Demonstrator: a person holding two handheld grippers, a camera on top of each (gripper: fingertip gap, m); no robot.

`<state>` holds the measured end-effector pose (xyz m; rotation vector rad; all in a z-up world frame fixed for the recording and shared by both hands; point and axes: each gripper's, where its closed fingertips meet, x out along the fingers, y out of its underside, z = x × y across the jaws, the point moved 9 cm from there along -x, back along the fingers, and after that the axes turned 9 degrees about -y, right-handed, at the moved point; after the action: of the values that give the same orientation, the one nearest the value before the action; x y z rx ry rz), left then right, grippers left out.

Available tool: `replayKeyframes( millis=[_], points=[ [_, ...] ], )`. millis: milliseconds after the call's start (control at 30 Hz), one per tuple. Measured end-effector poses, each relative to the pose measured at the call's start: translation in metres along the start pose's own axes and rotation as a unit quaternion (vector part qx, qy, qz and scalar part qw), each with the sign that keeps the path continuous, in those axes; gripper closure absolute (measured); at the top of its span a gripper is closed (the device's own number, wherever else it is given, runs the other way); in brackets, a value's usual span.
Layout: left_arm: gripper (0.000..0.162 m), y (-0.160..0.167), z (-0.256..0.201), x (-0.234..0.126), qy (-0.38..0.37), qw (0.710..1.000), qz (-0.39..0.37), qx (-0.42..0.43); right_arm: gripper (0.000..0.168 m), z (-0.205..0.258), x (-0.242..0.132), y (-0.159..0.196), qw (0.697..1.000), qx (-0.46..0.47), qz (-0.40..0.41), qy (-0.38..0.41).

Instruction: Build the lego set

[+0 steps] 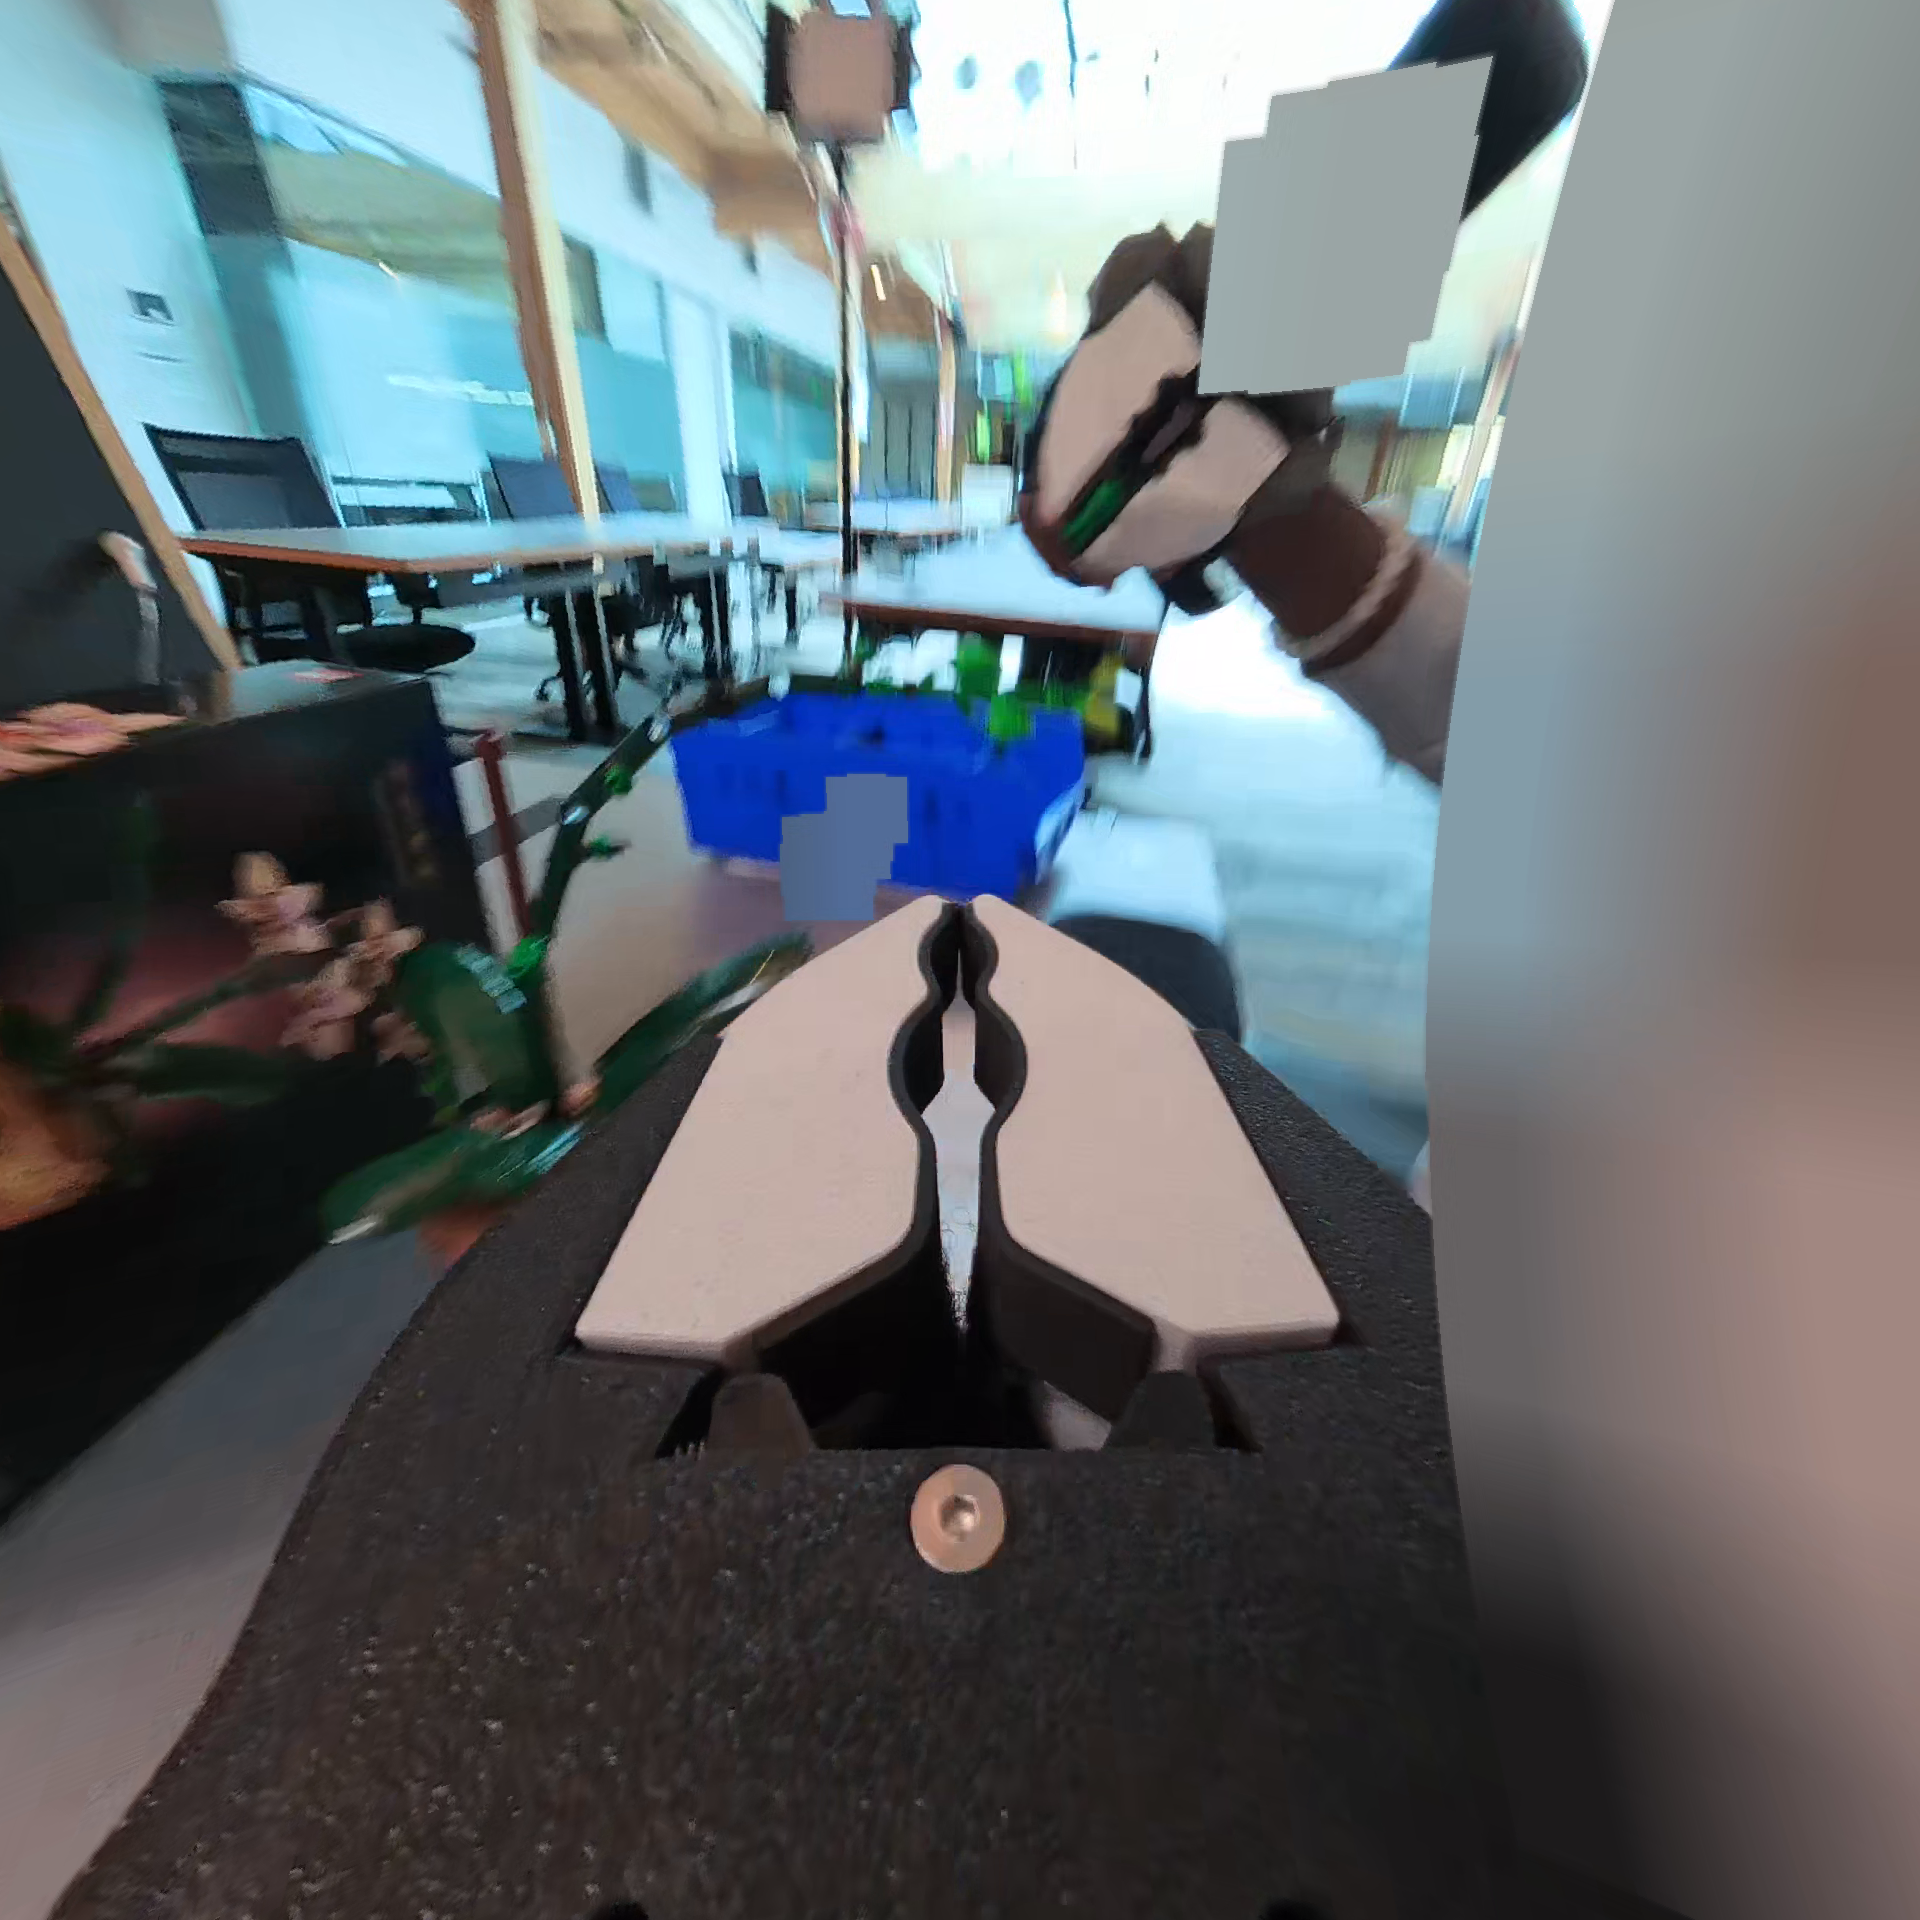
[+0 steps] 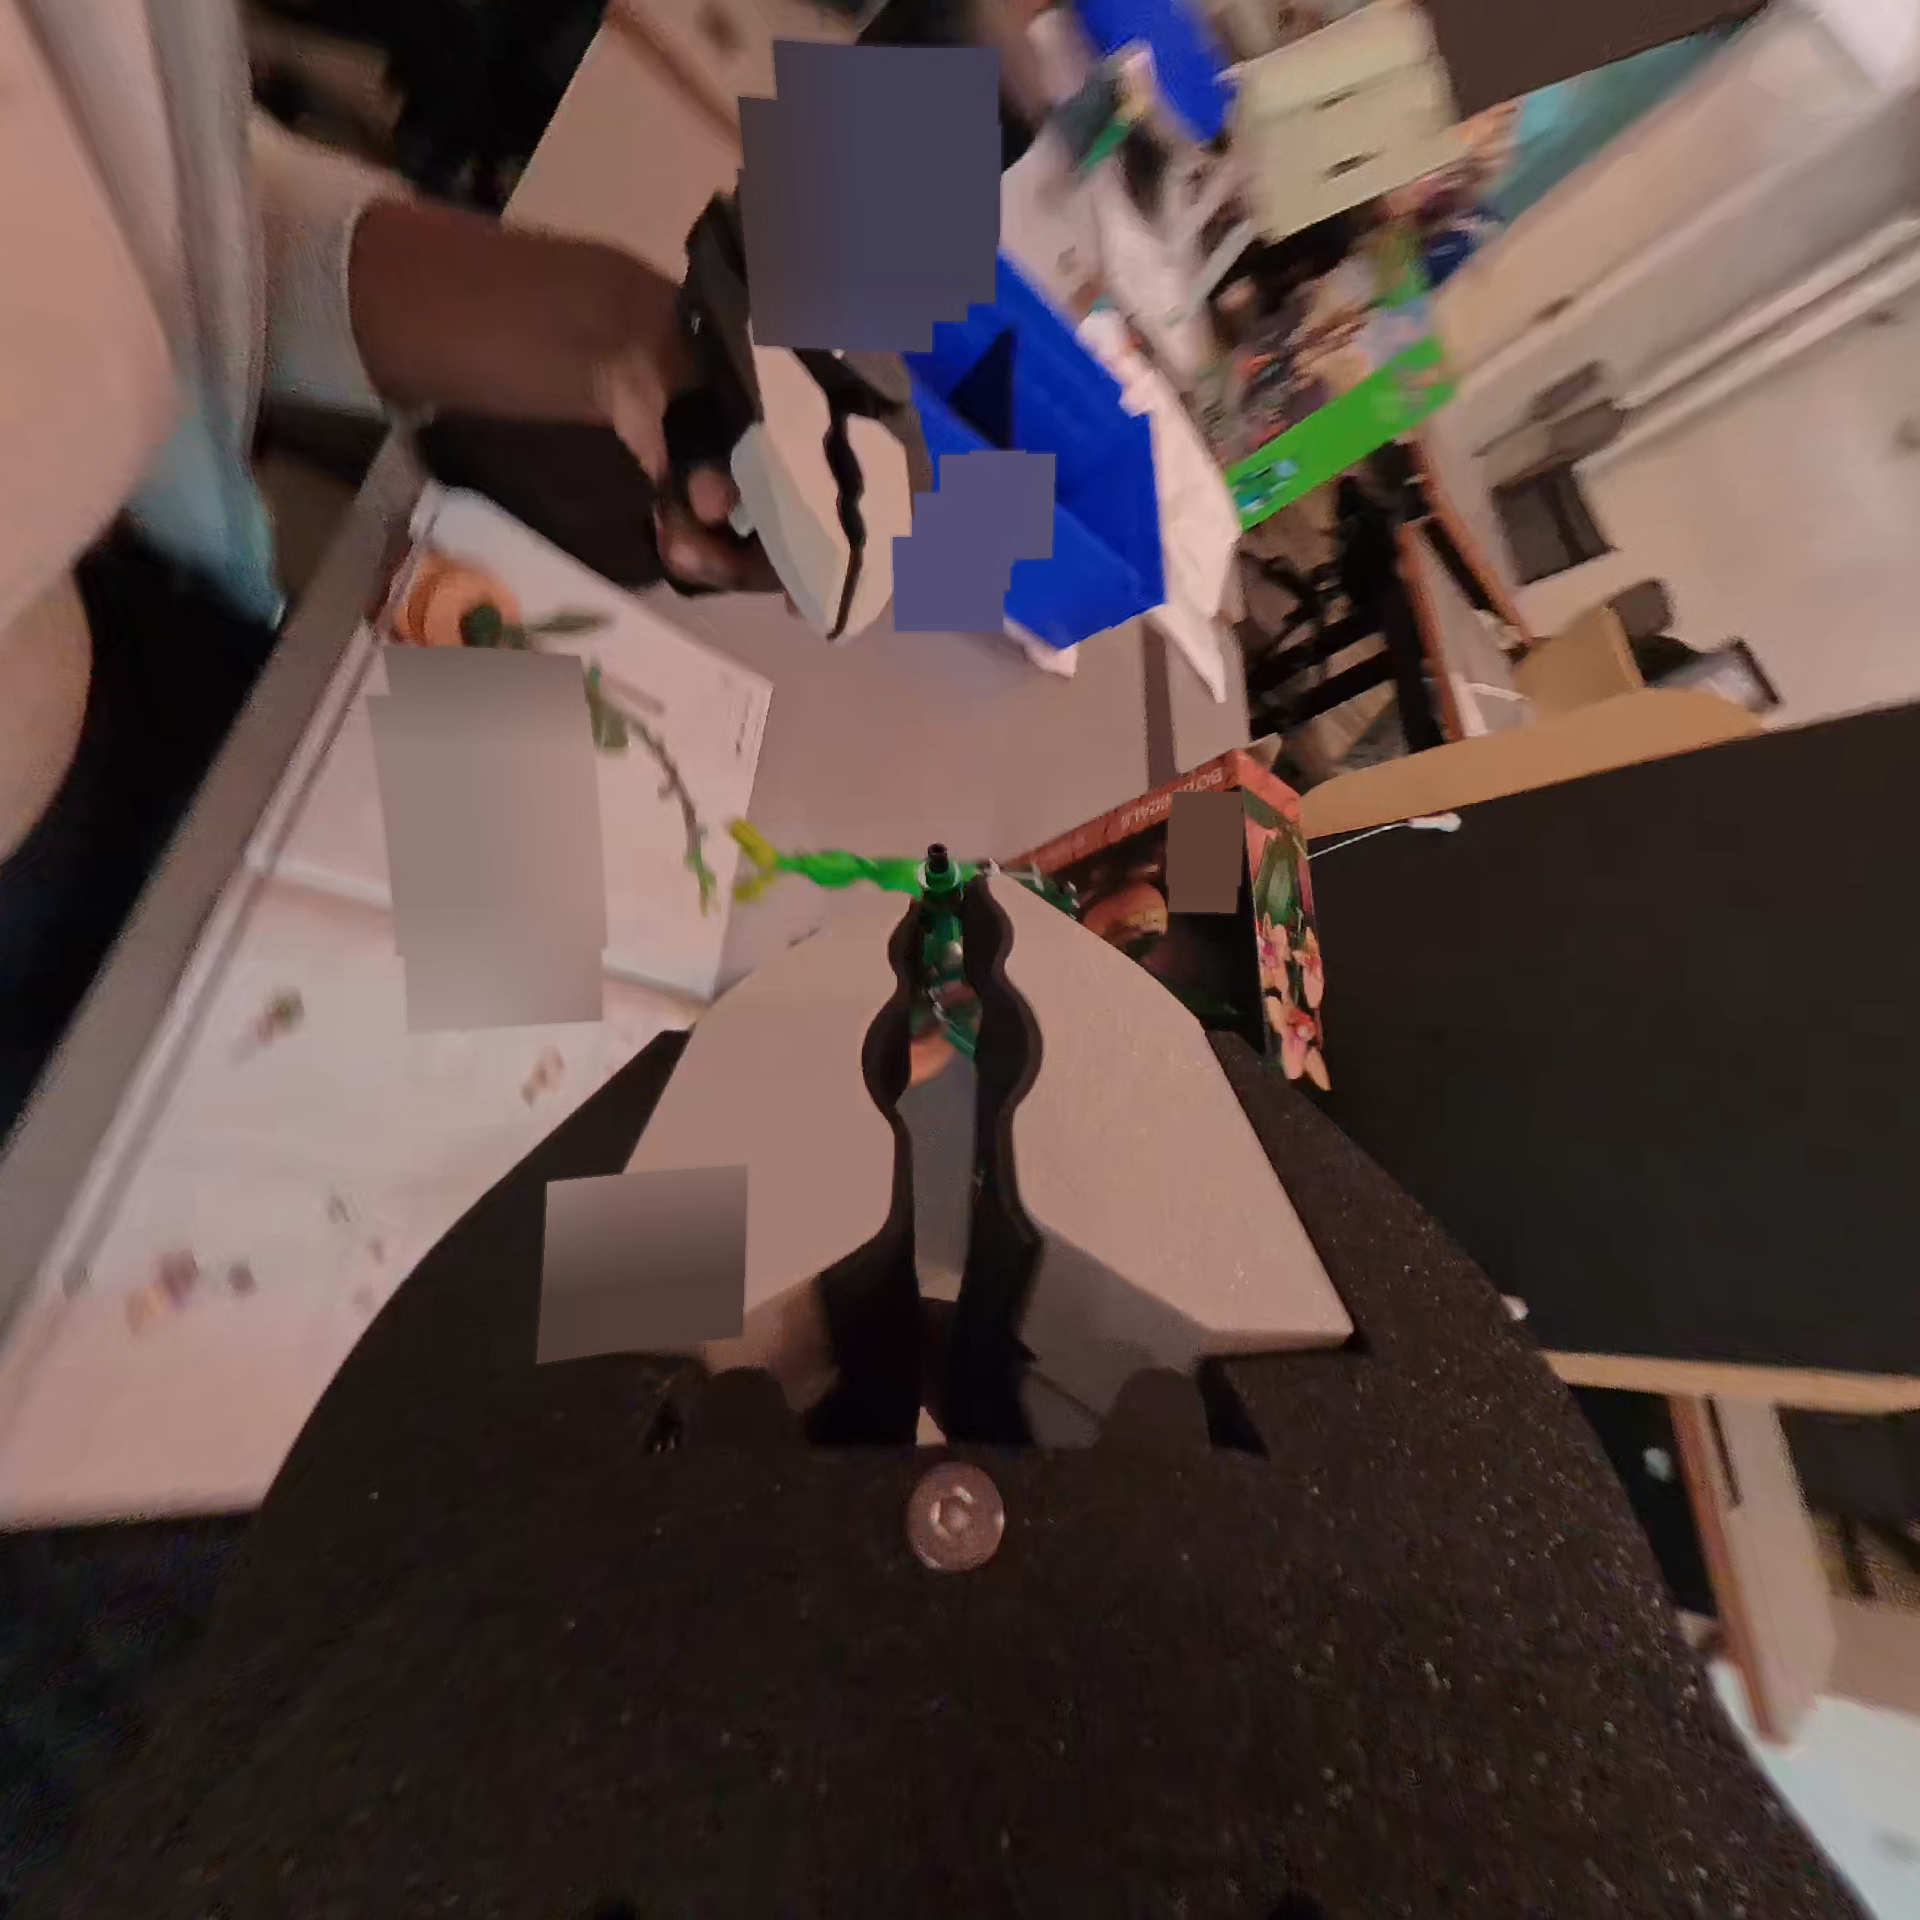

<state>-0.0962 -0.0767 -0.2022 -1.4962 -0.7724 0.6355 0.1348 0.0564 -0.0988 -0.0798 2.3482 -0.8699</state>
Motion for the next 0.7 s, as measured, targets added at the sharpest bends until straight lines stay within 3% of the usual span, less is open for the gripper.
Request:
replayKeyframes(
  millis=[133,300,433,700],
  points=[
    [0.162,0.011,0.000,0.042,-0.032,0.996,-0.013,-0.085,0.161,-0.054,0.011,0.002,0.982,-0.111,0.066,-0.140],
    [0.162,0.013,0.016,0.066,-0.046,0.991,0.002,-0.129,0.161,-0.087,0.050,0.013,0.920,-0.217,0.127,-0.302],
    [0.162,0.007,0.029,0.068,-0.104,0.992,0.036,-0.068,0.162,-0.109,0.069,0.014,0.888,-0.251,0.126,-0.363],
    [0.162,0.005,0.030,0.090,-0.079,0.994,0.033,-0.064,0.161,-0.119,0.094,0.006,0.831,-0.278,0.132,-0.463]
  ],
)
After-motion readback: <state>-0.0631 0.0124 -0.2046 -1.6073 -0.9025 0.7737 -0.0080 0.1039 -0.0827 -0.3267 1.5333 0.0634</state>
